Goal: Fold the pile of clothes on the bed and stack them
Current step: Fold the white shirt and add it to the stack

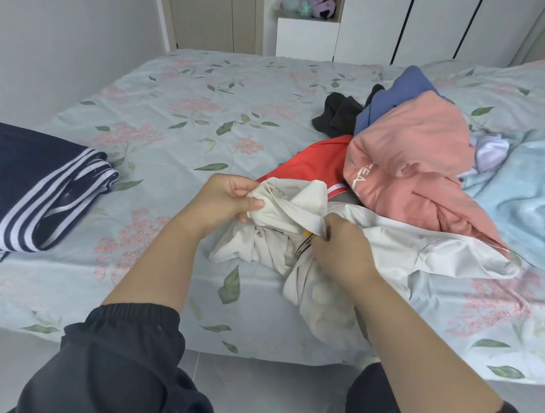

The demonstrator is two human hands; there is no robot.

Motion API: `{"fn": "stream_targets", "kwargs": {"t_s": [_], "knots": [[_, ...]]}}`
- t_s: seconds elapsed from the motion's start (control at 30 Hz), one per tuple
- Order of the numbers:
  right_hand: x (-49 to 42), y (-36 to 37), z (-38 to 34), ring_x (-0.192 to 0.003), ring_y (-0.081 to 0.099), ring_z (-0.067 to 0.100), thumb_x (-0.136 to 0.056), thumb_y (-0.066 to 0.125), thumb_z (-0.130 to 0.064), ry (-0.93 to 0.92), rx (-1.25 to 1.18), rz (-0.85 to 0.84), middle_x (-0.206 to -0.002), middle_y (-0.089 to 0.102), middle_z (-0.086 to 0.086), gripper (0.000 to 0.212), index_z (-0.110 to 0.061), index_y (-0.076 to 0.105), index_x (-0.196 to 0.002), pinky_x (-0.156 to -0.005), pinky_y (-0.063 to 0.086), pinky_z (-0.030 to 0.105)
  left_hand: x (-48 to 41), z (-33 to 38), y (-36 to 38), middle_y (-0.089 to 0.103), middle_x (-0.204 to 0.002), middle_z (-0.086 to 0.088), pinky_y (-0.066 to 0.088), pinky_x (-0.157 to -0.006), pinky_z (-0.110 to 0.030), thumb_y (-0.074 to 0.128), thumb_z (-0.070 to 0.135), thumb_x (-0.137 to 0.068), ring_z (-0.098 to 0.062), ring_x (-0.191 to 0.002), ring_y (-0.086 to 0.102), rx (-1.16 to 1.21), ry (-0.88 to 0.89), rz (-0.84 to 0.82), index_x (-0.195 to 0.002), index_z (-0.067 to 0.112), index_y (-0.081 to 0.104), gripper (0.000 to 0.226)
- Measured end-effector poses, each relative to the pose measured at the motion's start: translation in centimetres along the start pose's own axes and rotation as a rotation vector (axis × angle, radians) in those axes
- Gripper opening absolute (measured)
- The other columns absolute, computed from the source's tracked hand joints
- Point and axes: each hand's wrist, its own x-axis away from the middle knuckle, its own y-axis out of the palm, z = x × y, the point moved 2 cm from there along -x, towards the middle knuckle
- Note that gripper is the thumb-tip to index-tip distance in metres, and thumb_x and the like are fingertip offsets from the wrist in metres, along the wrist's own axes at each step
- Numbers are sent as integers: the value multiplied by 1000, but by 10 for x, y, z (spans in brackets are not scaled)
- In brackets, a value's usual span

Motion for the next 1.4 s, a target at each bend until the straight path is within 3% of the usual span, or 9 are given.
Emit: {"fn": "stream_targets", "kwargs": {"t_s": [0.2,0.33,0.5,0.73,0.9,0.97,1.17,1.3,1.4], "knots": [[-5,-12,14,-66,61,23,-89,39,9,404,-1081,-213,-73,65,11,26,-2,62,-85,-64,49,29,-1,-3,9,55,-71,-10,39,-70,-26,54,11,-96,-18,-70,49,-103,22,6,-77,-7,58,27],[-6,-15,13,-64,63,18,-91,47,-5,476,-1323,-377,-69,68,4,26,-10,68,-78,-62,53,29,-4,-4,20,48,-75,-12,34,-70,-33,49,14,-99,-22,-72,41,64,3,157,-75,2,56,27],[-11,-25,14,-84,63,10,-76,73,-42,183,-806,-290,-100,68,-1,37,-12,69,-97,-84,51,31,-10,-6,27,54,-79,-12,37,-72,-33,53,16,-97,-20,-75,45,136,-18,318,-76,8,62,23],[-16,-29,20,-99,58,22,-76,62,-7,1,155,-154,-111,61,3,48,-23,52,-120,-78,49,32,-14,-13,18,55,-82,-8,44,-78,-35,54,19,-97,-19,-81,49,381,-104,583,-73,17,61,25],[-11,-32,15,-79,57,26,-78,64,-14,31,134,48,-78,59,2,8,-19,59,-82,-63,40,27,-17,-21,19,52,-80,-6,48,-83,-41,54,23,-97,-22,-84,49,432,-207,647,-70,17,55,28],[-11,-35,16,-55,51,15,-81,65,-8,23,-178,44,-53,49,-7,28,-24,55,-60,-50,36,21,-18,-22,20,54,-86,-9,48,-92,-45,54,23,-97,-22,-87,50,423,-213,620,-71,17,54,27],[-5,-41,11,-66,63,20,-92,52,-2,355,-1243,-306,-74,67,10,13,-2,65,-94,-69,53,32,-21,-12,31,69,-66,7,51,-75,-25,47,11,-99,-8,-70,63,507,-162,462,-78,15,59,25],[-5,-48,8,-90,58,31,-90,49,-17,395,-1253,-472,-99,60,18,29,-1,58,-112,-89,45,46,-18,-7,31,68,-80,2,49,-91,-35,45,15,-101,-15,-85,62,489,-149,452,-81,14,60,25],[1,-54,6,-104,63,23,-82,71,-25,42,-581,-580,-119,64,7,55,-19,49,-131,-96,49,41,-20,-9,26,63,-87,0,47,-99,-40,46,17,-101,-20,-96,58,530,-176,554,-82,15,58,23]]}}
